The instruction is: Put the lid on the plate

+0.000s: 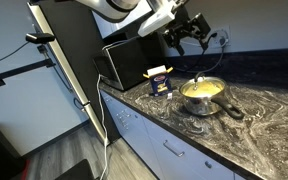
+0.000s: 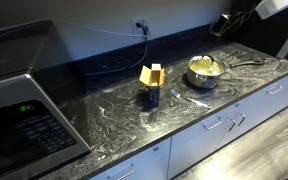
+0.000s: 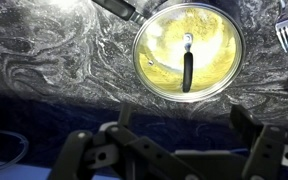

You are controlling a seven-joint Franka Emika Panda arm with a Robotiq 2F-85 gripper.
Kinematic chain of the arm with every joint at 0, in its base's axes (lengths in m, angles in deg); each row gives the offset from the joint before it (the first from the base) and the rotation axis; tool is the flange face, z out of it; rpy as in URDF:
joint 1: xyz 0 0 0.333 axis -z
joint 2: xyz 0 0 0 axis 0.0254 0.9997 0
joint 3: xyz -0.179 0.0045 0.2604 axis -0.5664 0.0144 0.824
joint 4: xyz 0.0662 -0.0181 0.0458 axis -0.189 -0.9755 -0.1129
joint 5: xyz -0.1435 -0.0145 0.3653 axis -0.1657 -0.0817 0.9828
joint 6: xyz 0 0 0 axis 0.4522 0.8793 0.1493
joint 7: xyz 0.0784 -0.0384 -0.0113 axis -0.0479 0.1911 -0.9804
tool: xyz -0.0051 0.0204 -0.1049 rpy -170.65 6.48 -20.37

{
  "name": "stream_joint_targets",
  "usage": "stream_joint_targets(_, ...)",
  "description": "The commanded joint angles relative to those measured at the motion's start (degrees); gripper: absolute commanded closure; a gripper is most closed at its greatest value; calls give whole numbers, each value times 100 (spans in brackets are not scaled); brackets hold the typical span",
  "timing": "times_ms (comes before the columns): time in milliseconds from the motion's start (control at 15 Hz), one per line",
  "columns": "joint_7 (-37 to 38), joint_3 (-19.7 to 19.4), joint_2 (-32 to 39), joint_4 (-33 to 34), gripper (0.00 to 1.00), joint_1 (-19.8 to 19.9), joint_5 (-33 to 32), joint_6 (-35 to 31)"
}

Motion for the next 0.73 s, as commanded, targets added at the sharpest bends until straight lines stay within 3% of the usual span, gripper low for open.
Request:
stream_joint_targets(0, 192, -10, -590, -443, 0, 8, -149, 145)
stream_joint_targets(667, 0, 10, -637, -482, 0, 50, 4, 145)
